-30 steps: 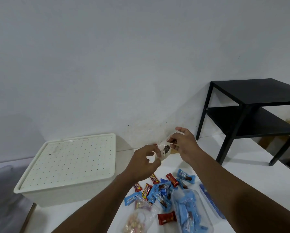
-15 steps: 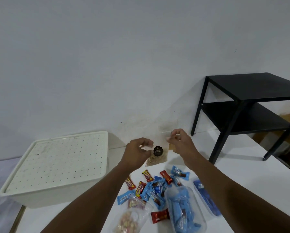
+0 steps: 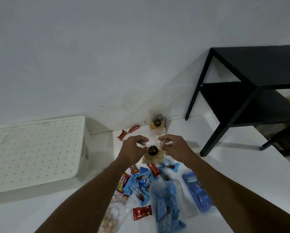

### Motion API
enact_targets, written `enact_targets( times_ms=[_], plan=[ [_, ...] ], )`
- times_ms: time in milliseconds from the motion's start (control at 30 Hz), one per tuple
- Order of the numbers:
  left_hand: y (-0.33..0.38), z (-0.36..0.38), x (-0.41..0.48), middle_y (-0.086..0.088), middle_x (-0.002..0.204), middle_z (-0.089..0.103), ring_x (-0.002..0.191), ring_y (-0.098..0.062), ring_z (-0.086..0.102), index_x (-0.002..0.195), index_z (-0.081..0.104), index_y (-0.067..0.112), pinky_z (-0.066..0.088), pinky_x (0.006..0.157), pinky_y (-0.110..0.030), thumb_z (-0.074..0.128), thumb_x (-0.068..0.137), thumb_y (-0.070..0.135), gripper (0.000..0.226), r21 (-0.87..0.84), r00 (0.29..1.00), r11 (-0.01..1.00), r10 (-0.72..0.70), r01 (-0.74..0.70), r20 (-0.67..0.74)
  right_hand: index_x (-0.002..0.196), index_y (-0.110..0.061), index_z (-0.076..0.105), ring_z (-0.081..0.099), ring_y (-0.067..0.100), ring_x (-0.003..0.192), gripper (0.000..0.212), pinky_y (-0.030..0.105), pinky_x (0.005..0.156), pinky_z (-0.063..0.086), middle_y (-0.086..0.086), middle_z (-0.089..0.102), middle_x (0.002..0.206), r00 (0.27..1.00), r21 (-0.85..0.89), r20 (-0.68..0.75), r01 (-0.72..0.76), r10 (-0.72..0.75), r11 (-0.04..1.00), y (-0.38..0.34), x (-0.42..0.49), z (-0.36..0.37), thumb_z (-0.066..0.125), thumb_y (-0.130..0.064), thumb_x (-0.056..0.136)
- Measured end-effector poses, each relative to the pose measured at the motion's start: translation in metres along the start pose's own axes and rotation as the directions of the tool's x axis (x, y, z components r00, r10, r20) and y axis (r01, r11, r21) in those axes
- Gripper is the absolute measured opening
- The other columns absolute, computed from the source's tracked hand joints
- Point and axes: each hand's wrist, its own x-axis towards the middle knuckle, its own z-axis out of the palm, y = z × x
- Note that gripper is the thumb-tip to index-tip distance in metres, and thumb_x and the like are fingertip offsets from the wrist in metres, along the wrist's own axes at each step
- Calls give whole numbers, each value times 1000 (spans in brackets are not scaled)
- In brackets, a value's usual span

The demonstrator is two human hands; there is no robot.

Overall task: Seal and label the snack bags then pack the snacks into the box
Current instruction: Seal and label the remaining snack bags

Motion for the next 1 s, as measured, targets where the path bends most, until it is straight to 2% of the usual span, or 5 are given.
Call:
enact_targets(
  times_ms=[100, 333, 633, 767, 1000],
  plan=[
    [-8, 21, 27, 7, 94, 69, 84, -11, 69, 102, 74, 22, 57, 80, -24, 72, 86, 11, 19, -38, 998, 998, -57, 57, -5, 115, -16, 69, 69, 22, 100, 29, 40, 93, 57, 7, 68, 113, 998, -23, 37, -43, 44, 999, 16, 31, -9, 71, -10, 87],
    [-31, 53, 86, 12, 103, 66, 84, 1, 65, 112, 70, 24, 48, 72, -9, 70, 89, 18, 24, -37, 984, 983, -178, 178, 6, 119, -24, 67, 64, 13, 102, 37, 37, 96, 54, -3, 64, 115, 988, -24, 106, -114, 116, 993, 40, 103, -17, 68, -9, 85],
    [-41, 60, 127, 15, 147, 46, 112, -14, 65, 129, 61, 32, 43, 78, -17, 70, 89, 28, 42, -70, 940, 938, -337, 339, 47, 133, -25, 59, 54, 13, 111, 48, 38, 102, 48, 0, 60, 130, 979, -27, 120, -164, 166, 986, 54, 155, -14, 68, -21, 86],
    [-41, 58, 119, 11, 162, 26, 123, -20, 60, 136, 55, 37, 41, 92, -22, 69, 89, 34, 49, -6, 940, 944, -328, 330, 95, 135, -29, 56, 52, 21, 123, 51, 42, 103, 47, 2, 57, 135, 980, -60, 91, -173, 178, 983, 54, 145, -13, 67, -24, 85],
    [-32, 29, 72, 2, 159, 35, 146, -19, 33, 143, 49, 32, 29, 118, -34, 69, 90, 36, 57, 75, 936, 950, -312, 303, 161, 134, -28, 56, 54, 21, 120, 46, 37, 101, 47, 0, 55, 138, 987, -71, 50, -147, 151, 987, 28, 104, -3, 64, -22, 88]
  ],
)
